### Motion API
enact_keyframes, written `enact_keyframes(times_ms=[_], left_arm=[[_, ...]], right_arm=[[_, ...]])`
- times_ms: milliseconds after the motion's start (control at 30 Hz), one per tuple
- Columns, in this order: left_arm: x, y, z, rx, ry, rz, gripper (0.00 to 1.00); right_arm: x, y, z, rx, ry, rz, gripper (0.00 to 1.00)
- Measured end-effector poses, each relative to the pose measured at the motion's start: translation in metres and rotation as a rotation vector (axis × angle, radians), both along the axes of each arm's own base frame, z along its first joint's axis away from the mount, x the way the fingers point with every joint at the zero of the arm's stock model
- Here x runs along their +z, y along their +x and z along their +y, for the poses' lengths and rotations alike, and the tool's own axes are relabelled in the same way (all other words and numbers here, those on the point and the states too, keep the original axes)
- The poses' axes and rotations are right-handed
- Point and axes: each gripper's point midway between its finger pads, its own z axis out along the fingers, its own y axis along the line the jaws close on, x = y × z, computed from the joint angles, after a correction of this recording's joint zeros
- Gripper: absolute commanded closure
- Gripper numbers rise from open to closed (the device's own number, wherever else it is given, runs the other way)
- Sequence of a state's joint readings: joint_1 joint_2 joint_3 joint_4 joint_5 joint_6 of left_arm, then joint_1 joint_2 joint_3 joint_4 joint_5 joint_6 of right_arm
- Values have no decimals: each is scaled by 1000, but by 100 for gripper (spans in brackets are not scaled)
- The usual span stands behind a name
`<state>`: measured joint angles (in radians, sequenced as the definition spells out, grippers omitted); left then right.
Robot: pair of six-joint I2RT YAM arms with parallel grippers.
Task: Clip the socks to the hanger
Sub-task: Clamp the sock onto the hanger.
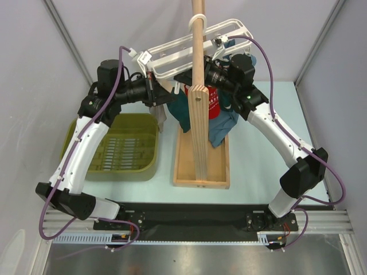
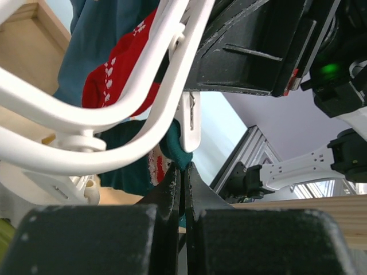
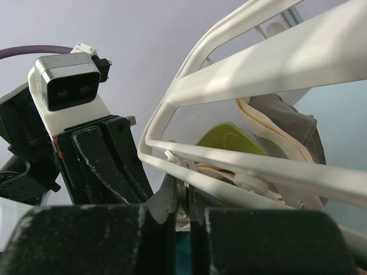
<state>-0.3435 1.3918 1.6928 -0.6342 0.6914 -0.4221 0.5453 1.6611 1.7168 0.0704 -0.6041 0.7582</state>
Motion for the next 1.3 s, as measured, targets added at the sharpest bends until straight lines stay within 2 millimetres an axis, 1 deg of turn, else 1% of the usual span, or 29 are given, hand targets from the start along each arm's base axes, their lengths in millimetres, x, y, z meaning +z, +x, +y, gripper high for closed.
enact_keyframes(times_ms=[167,200,233,267,300,400,500,533,600,633,667,700,767,800,833,900,933,967,1000,1033,1067,1100,1133,1167,1300], left_arm=[[2,-1,-3,-14,-16,7,100],[2,-1,-3,-14,-16,8,100],[1,0,-3,-15,-15,9,100],[1,0,-3,-14,-15,9,100],[1,0,-3,-14,-15,10,100],[-2,2,-4,-12,-15,25,100],[-5,6,-5,-9,-15,41,100],[-6,7,-6,-8,-16,46,100],[-5,11,-7,-5,-22,52,100],[-4,12,-8,-4,-24,53,100],[-4,12,-8,-3,-25,53,99],[-3,13,-8,-1,-25,52,92],[-1,14,-8,3,-23,49,80],[-1,15,-7,9,-19,49,70],[-2,16,-6,19,-14,49,65],[-5,18,-2,43,-5,62,57],[-6,19,-1,51,0,63,55],[-8,20,1,61,6,69,53],[-9,22,3,71,11,70,30],[-10,23,5,79,21,62,21],[-14,25,11,106,34,78,7],[-17,25,15,118,41,82,1],[-17,25,17,127,42,86,0],[-16,23,19,132,43,86,0],[-4,11,27,151,40,48,1]], right_arm=[[0,-1,0,5,1,-1,100],[0,0,0,5,1,-1,99],[0,0,-1,5,1,-1,88],[0,0,-1,5,1,-1,83],[0,0,-1,5,1,-1,80],[0,-2,0,16,-1,0,67],[-2,-3,0,22,-6,6,59],[-4,-5,1,31,-12,15,54],[-10,-9,3,49,-26,38,49],[-13,-11,4,57,-34,50,44],[-15,-12,4,62,-40,59,42],[-17,-13,4,66,-43,63,37],[-20,-14,5,68,-51,71,32],[-21,-14,5,68,-54,76,30],[-22,-14,4,67,-57,79,25],[-24,-13,4,62,-64,82,20],[-26,-12,3,57,-71,87,16],[-28,-11,2,52,-78,89,14],[-30,-10,1,42,-87,94,13],[-32,-11,0,45,-93,105,10],[-31,-11,-3,33,-98,100,8],[-32,-10,-6,21,-110,101,6],[-34,-10,-9,9,-122,104,2],[-36,-11,-11,-2,-136,110,0],[-48,-12,-18,-33,-196,127,0]])
